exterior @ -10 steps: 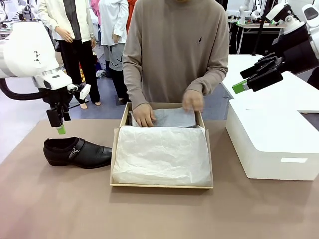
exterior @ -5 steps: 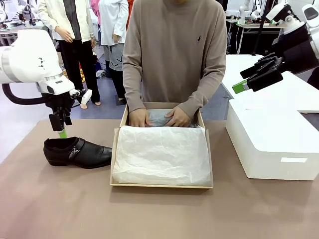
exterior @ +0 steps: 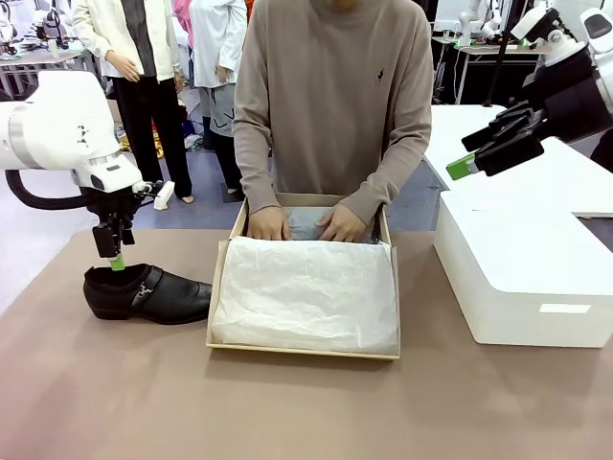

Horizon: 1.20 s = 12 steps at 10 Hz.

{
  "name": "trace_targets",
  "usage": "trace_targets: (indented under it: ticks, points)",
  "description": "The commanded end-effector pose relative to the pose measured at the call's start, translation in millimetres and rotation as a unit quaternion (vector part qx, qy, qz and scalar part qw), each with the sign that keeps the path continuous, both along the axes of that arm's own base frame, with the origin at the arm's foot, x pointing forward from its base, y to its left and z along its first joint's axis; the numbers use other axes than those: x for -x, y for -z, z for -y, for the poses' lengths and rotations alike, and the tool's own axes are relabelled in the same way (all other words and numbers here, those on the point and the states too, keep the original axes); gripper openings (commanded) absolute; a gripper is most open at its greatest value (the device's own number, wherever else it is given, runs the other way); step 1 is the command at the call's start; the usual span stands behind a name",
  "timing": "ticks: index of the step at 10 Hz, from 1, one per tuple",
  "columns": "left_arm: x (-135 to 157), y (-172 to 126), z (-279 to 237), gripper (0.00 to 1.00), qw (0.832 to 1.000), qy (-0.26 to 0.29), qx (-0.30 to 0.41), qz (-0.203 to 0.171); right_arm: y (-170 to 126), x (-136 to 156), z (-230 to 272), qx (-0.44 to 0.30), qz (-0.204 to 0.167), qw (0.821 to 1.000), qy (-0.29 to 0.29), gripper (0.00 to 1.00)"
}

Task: Pack the shoes into the box.
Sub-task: Place the other shoe of the Shoes into the Shoes Box.

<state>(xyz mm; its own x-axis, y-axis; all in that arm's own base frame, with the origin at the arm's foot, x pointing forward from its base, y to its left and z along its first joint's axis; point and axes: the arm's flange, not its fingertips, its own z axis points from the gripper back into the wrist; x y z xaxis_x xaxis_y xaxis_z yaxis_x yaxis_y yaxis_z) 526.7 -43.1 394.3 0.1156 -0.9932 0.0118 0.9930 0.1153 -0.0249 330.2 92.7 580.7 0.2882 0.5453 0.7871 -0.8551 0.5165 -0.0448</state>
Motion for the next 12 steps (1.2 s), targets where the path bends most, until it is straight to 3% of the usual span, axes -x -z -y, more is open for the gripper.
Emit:
trace_targets:
  ticks: [1, 12]
  points:
    - [-3, 7, -8, 1.00, 1.000, 0.017, -0.002, 0.008, 0, -2, 0, -0.007, 0.005, 1.000, -0.008, 1.00]
    - [-11, 30, -12, 1.00, 1.000, 0.004, -0.003, -0.009, 0, -2, 0, -0.007, 0.005, 1.000, -0.008, 1.00]
